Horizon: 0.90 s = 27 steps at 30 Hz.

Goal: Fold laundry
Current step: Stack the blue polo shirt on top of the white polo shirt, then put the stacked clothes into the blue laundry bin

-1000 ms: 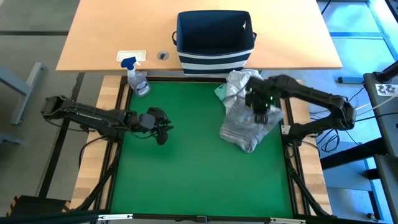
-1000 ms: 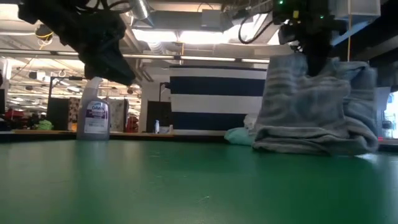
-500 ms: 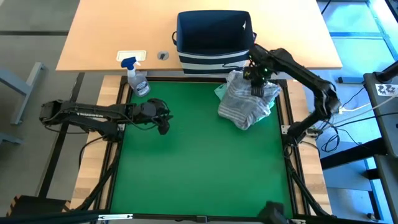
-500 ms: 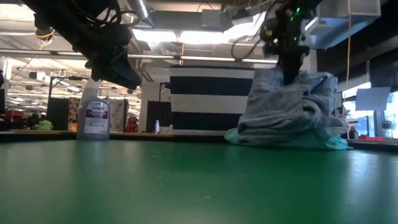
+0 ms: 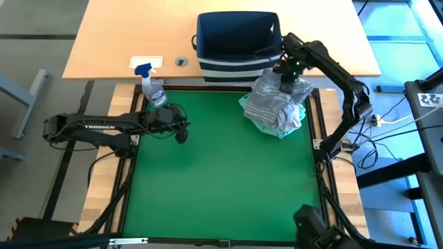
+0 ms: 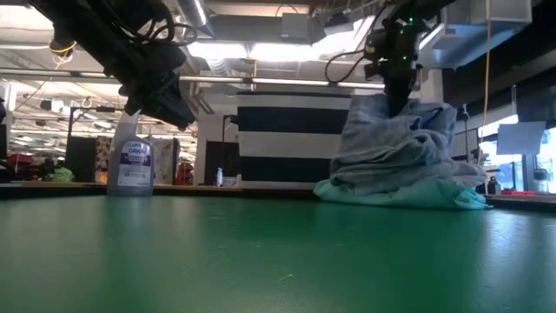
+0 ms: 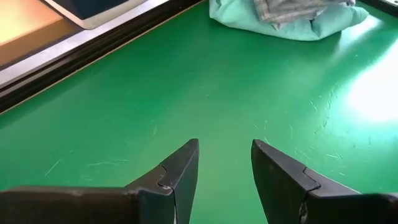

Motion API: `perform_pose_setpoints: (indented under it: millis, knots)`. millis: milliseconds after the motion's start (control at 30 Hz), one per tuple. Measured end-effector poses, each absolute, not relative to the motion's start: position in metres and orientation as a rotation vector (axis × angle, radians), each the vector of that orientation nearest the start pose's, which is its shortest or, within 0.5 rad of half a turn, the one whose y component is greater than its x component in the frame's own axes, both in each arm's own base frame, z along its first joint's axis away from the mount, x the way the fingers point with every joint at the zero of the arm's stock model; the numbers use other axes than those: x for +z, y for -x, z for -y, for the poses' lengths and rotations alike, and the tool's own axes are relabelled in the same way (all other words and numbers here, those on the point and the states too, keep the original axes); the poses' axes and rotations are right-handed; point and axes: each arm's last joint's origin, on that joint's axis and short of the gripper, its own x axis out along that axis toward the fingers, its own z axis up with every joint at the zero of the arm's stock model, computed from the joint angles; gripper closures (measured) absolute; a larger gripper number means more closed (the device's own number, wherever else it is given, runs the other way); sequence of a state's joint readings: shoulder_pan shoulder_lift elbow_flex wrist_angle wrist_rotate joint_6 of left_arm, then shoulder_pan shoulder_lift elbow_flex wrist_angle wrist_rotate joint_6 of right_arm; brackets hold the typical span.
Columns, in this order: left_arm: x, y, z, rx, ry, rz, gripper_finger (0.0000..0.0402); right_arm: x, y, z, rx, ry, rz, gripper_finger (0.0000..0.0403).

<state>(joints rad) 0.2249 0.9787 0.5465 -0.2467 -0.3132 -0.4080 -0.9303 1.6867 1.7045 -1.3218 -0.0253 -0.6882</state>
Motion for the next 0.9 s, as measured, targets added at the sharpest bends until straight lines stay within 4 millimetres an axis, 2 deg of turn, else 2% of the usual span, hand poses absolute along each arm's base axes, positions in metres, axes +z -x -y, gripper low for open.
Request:
perform_pose_setpoints:
  millis: [100, 300, 400, 500, 733, 900]
  knots:
    - [0.215, -0.187, -0.055, 0.662, 0.357, -0.562, 0.0258, 0.330, -0.190, 0.263, -0.321, -0.091, -1.291, 0.0361]
    - [0.215, -0.187, -0.057, 0.672, 0.361, -0.559, 0.0258, 0.303, -0.192, 0.266, -0.377, -0.130, -1.323, 0.0357]
    - [0.215, -0.187, -0.057, 0.671, 0.361, -0.560, 0.0258, 0.294, -0.192, 0.267, -0.442, -0.160, -1.334, 0.0330]
    - [0.215, -0.187, -0.057, 0.671, 0.361, -0.560, 0.0258, 0.293, -0.190, 0.269, -0.544, -0.164, -1.379, 0.0283]
    - [0.215, -0.187, -0.057, 0.670, 0.361, -0.560, 0.0258, 0.329, -0.184, 0.267, -0.733, -0.202, -1.404, 0.0183]
    - [0.215, -0.187, -0.057, 0.657, 0.367, -0.563, 0.0258, 0.358, -0.181, 0.260, -0.769, -0.301, -1.322, 0.0145]
